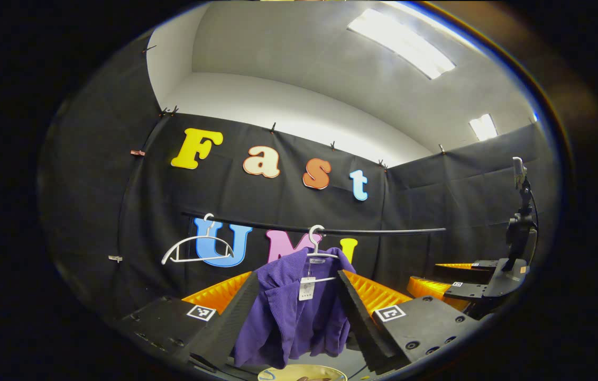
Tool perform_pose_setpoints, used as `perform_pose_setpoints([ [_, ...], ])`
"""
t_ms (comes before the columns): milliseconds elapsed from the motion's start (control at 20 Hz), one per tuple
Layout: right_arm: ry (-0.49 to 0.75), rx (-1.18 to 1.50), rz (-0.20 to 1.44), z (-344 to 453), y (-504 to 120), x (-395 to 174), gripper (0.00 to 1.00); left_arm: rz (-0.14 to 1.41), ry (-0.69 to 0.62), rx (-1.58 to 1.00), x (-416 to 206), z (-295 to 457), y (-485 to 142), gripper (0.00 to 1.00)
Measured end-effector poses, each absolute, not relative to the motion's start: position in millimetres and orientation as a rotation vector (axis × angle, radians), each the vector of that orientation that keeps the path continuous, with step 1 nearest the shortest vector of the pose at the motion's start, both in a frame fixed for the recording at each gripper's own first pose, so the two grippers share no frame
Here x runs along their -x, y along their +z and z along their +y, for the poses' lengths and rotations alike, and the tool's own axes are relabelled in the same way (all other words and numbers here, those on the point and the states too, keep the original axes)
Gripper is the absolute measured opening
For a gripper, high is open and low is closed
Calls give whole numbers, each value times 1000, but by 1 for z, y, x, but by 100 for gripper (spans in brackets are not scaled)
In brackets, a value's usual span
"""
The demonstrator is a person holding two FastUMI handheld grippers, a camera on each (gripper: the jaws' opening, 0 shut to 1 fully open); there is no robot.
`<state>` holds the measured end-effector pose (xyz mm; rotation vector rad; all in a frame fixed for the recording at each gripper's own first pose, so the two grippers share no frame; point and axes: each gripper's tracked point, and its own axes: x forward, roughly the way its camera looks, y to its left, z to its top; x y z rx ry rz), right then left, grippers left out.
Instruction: Grasp the clothes on the hanger with both hands and then place them into the laundry hamper below.
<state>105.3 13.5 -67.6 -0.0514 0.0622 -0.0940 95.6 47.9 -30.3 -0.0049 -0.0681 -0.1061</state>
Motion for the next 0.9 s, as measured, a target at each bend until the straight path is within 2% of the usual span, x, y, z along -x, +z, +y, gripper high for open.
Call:
perform_pose_setpoints([
  [400,26,-32,157,-37,-155,-238,97,59,49,-22,-204,44,-106,93],
  [900,95,-98,216,-58,-223,-302,97,119,174,-27,-256,52,-151,93],
])
